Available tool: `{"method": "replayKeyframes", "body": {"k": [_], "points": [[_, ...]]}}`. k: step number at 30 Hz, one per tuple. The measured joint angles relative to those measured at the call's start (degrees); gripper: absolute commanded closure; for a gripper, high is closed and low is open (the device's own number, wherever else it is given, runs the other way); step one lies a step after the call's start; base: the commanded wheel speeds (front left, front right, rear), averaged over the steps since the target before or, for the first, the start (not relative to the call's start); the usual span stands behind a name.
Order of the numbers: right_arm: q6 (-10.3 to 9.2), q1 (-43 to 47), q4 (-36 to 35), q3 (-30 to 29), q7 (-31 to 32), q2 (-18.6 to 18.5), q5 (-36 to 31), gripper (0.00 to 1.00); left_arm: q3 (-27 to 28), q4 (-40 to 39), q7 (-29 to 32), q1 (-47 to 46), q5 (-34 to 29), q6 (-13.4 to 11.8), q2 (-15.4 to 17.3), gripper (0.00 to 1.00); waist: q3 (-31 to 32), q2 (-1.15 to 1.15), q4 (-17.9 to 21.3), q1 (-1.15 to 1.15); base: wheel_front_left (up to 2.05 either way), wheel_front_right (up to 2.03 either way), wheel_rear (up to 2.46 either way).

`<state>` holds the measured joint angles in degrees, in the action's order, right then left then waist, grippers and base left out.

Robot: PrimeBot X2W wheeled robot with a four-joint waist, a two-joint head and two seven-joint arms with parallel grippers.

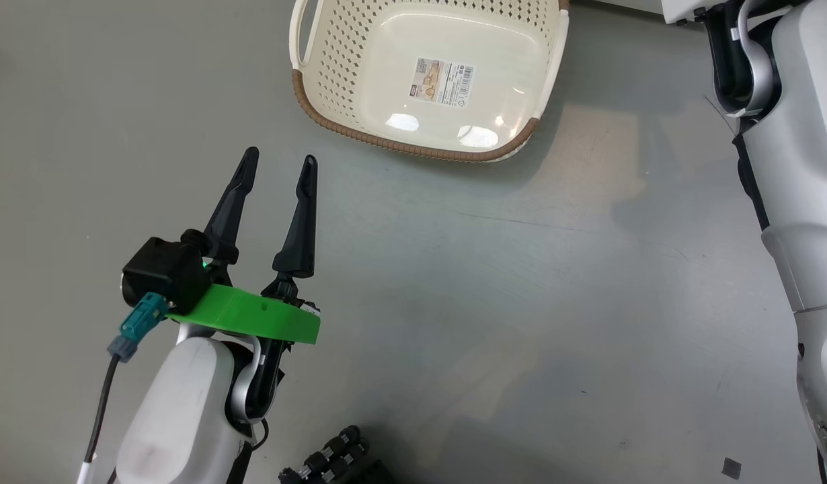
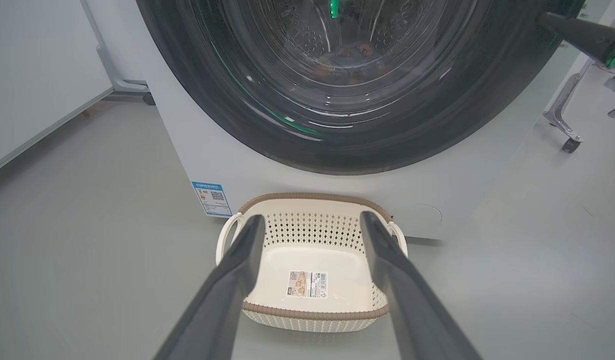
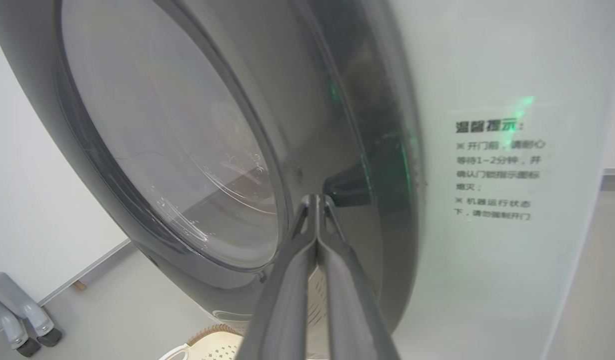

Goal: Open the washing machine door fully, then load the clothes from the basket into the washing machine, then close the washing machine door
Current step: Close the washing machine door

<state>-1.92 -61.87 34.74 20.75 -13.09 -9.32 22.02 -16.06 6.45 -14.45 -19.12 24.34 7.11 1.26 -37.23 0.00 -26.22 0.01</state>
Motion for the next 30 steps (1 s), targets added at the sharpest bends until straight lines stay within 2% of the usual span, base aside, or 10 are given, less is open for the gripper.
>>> {"method": "replayKeyframes", "body": {"k": [10,13,14,20,30], "points": [[0.59,-1.7,3.2,0.2,-0.7,1.8,0.1,1.00,1.3,0.2,0.0,-0.3,0.0,0.0,0.0,0.00,-0.2,0.00,0.9,0.00,0.00,0.00,0.00],[2.14,-2.0,4.2,0.4,-0.9,1.9,0.2,1.00,1.4,0.5,0.0,-0.5,0.0,0.0,-0.1,0.00,0.0,0.00,1.6,0.00,0.00,0.00,0.00],[3.64,-1.9,4.8,0.5,-0.9,2.0,1.2,1.00,1.6,0.6,0.0,-0.6,0.0,0.0,-0.1,0.00,0.4,0.00,2.1,0.00,0.00,0.00,0.00],[6.50,0.1,6.0,0.9,-1.4,2.1,2.8,1.00,3.2,1.2,0.0,-0.8,-0.7,0.0,-0.1,0.00,1.9,0.00,3.5,0.00,0.00,0.00,0.00],[8.16,5.0,5.5,2.1,-1.4,3.1,4.6,1.00,5.9,2.3,0.0,-0.8,-2.4,0.0,-0.1,0.00,5.2,0.00,6.6,0.00,0.00,0.00,0.00]]}}
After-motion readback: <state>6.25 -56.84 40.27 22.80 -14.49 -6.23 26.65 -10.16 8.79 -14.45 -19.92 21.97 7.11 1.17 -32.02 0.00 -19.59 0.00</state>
